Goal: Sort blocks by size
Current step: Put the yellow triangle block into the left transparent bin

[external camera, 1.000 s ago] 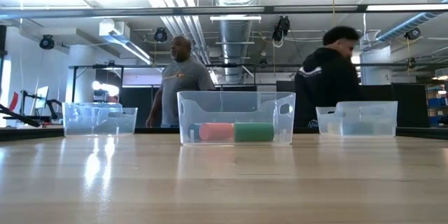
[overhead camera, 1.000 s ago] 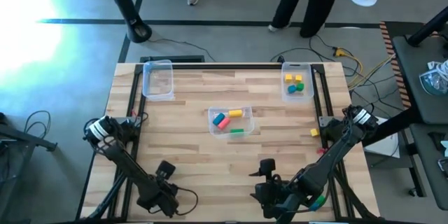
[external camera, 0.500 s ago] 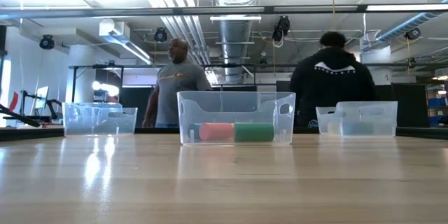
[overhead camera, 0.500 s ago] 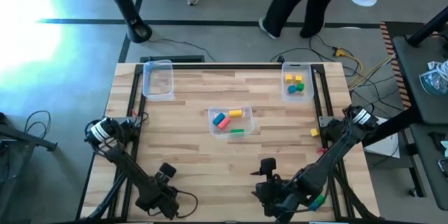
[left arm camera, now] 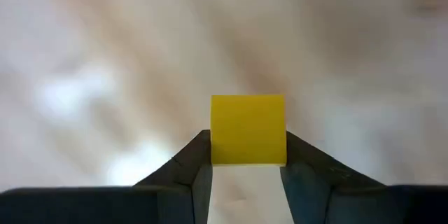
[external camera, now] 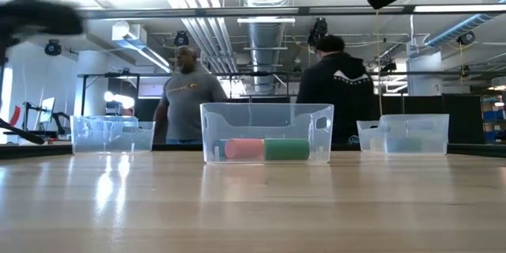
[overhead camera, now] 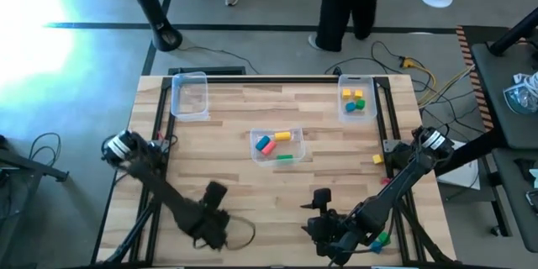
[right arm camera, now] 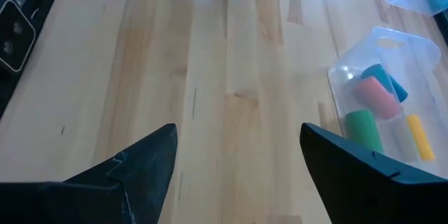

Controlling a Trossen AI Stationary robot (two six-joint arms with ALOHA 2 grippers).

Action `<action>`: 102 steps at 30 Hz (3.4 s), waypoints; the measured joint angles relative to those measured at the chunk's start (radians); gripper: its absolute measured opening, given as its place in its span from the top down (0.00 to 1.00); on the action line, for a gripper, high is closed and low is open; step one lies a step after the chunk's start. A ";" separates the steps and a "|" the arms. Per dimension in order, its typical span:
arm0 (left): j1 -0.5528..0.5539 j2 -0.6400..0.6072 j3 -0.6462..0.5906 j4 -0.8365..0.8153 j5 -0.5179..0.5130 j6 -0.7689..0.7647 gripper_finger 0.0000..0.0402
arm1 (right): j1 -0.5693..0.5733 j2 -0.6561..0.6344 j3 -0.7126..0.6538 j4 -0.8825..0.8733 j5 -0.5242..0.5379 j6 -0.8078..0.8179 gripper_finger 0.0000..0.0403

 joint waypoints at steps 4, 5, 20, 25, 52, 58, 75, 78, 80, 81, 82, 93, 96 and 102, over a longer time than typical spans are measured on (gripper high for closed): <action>0.097 -0.114 -0.040 -0.009 -0.119 -0.002 0.71 | 0.005 0.000 0.001 0.001 0.000 -0.001 0.26; 0.122 -0.147 -0.059 -0.009 -0.137 -0.008 0.71 | 0.007 0.000 0.002 0.001 0.000 -0.001 0.26; 0.872 -0.573 -0.333 0.093 -0.389 -0.261 0.71 | 0.006 -0.066 0.003 0.001 0.029 -0.009 0.30; 1.198 -0.611 -0.374 0.199 -0.388 -0.180 0.71 | 0.003 -0.093 0.004 0.001 0.064 -0.010 0.32; 1.796 -0.142 -0.128 0.287 -0.043 -0.038 0.71 | -0.042 -0.214 0.002 -0.236 0.179 0.149 0.36; 1.817 -0.108 -0.128 0.296 -0.044 -0.038 0.71 | -0.047 -0.236 0.002 -0.241 0.176 0.155 0.34; 1.814 -0.020 -0.122 0.297 -0.037 0.000 0.71 | -0.047 -0.245 0.002 -0.244 0.102 0.143 0.31; 1.800 -0.024 -0.121 0.294 -0.037 0.003 0.67 | -0.047 -0.248 0.002 -0.246 0.071 0.139 0.29; 1.791 -0.029 -0.119 0.294 -0.037 0.001 0.56 | -0.047 -0.249 0.012 -0.266 0.069 0.141 0.27; 1.786 -0.031 -0.117 0.288 -0.038 0.001 0.50 | -0.051 -0.249 0.022 -0.289 0.066 0.149 0.27; 1.783 -0.032 -0.116 0.277 -0.041 0.001 0.45 | -0.058 -0.250 0.036 -0.325 0.063 0.158 0.26; 1.716 -0.190 -0.135 0.052 -0.118 -0.046 0.32 | -0.279 -0.271 0.084 -0.957 -0.211 0.413 0.29; 1.654 -0.299 -0.149 0.069 -0.132 -0.060 0.34 | -0.354 -0.270 0.007 -0.981 -0.332 0.286 0.29; 1.434 -0.560 -0.213 0.158 -0.145 -0.094 0.36 | -0.485 -0.209 -0.163 -0.971 -0.520 0.062 0.29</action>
